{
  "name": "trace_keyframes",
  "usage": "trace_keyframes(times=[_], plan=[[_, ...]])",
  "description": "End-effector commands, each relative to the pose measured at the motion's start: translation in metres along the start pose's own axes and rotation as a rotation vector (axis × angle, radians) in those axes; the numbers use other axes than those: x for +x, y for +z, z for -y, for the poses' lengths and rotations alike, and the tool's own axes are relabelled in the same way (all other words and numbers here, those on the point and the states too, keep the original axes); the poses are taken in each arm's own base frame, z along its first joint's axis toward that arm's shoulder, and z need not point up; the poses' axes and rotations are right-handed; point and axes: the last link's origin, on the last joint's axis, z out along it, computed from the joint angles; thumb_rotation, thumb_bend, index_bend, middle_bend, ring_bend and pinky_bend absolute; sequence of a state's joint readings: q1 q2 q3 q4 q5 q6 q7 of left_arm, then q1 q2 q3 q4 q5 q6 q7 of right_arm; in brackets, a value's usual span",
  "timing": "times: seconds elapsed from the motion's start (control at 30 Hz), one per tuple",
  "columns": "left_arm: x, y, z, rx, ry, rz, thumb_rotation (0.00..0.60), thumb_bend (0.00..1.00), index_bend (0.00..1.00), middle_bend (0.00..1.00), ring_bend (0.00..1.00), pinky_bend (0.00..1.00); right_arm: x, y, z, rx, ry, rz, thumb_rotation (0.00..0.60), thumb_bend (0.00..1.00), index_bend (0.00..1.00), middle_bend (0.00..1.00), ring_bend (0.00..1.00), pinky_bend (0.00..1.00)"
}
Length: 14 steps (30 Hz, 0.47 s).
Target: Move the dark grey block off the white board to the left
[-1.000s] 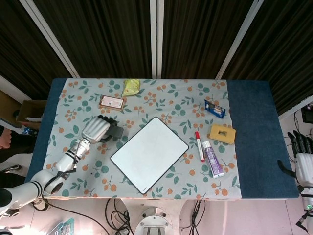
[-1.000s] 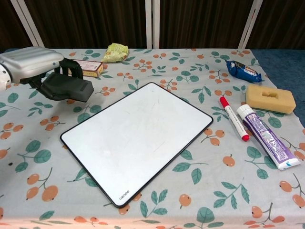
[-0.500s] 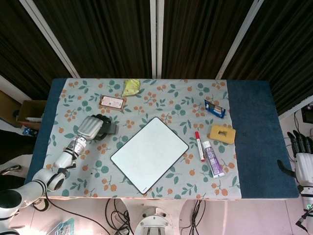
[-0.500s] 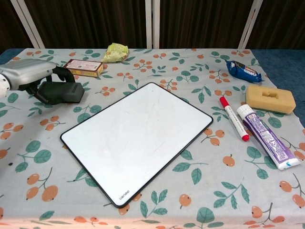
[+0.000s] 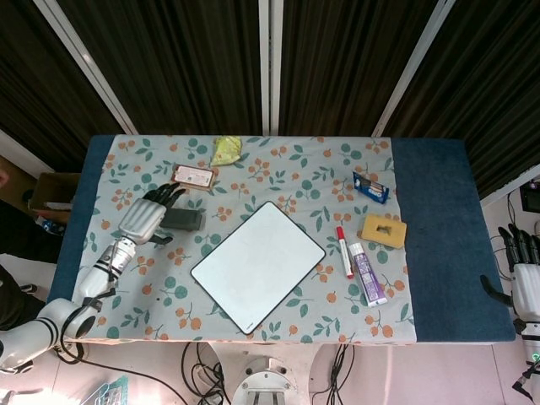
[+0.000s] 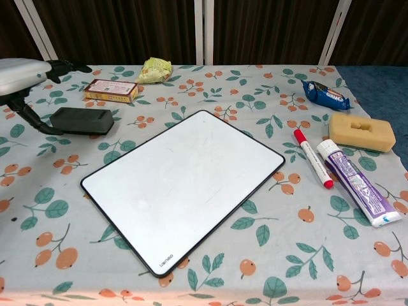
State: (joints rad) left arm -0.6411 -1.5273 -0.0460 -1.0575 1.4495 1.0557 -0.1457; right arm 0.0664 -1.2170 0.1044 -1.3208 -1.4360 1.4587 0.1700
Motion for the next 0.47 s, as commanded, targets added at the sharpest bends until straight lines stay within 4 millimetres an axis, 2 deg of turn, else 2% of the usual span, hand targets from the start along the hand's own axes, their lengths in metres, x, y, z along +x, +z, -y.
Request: trace_keyframes(times=[0.03, 0.17, 0.33, 0.47], plan=[[0.027, -0.041, 0.012, 0.035, 0.034, -0.091, 0.596, 0.01, 0.01, 0.0, 0.02, 0.18, 0.001, -0.001, -0.002, -0.004, 0.003, -0.005, 0.6, 0.19, 0.0, 0.0, 0.0, 0.0], [0.036, -0.093, 0.024, 0.112, 0.056, -0.149, 0.544, 0.0, 0.01, 0.0, 0.02, 0.18, 0.001, -0.003, -0.006, -0.019, 0.007, -0.015, 0.6, 0.18, 0.0, 0.0, 0.0, 0.0], [0.028, -0.155, 0.044, 0.233, 0.05, -0.167, 0.512, 0.0, 0.02, 0.0, 0.02, 0.18, -0.003, -0.003, -0.013, -0.036, -0.019, -0.025, 0.6, 0.18, 0.0, 0.0, 0.0, 0.0], [0.022, -0.182, 0.054, 0.285, 0.045, -0.171, 0.495, 0.0, 0.02, 0.0, 0.02, 0.17, -0.008, -0.002, -0.014, -0.042, -0.04, -0.014, 0.6, 0.18, 0.0, 0.0, 0.0, 0.0]])
